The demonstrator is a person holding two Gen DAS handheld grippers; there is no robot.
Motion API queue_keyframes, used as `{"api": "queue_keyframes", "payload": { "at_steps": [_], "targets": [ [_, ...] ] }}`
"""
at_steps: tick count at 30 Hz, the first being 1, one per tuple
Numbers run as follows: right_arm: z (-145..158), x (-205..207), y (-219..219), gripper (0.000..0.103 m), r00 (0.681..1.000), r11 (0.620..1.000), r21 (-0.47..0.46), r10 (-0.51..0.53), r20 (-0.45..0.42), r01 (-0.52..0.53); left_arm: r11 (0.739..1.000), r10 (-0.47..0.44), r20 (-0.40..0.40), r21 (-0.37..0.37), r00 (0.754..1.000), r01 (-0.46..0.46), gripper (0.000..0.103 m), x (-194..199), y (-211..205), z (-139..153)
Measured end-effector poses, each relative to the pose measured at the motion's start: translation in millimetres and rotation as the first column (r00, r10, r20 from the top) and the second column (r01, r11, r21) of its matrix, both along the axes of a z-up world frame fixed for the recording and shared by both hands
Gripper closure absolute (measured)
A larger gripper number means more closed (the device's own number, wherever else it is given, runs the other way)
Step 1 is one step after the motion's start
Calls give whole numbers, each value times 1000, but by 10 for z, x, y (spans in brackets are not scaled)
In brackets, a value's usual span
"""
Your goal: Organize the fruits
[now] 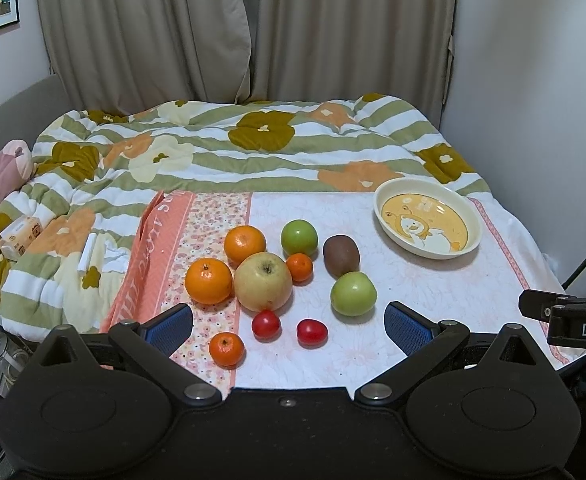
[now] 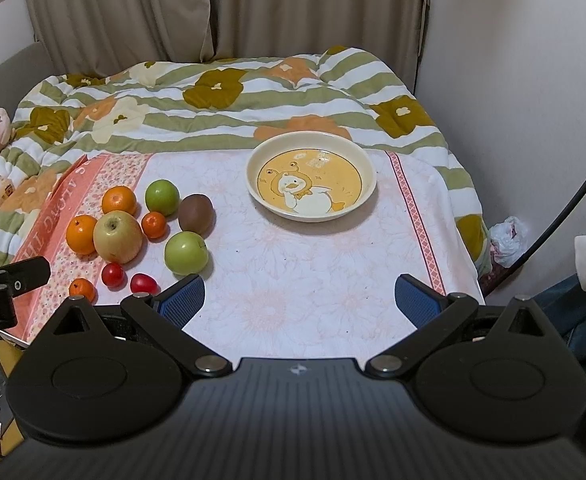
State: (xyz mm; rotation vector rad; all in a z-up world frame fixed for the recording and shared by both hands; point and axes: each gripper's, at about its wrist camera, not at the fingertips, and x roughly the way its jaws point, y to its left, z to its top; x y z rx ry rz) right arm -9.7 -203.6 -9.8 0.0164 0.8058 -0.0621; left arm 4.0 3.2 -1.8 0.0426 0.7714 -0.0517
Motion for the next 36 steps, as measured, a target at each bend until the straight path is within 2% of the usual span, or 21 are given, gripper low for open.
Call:
{"api": "queue_keyframes", "payload": {
  "at_steps": [36],
  "targets": [
    [30,40,39,0,1000,1000,-10,4,12,-4,1000,-4,6,2,1000,4,0,45,15,46]
  ]
}}
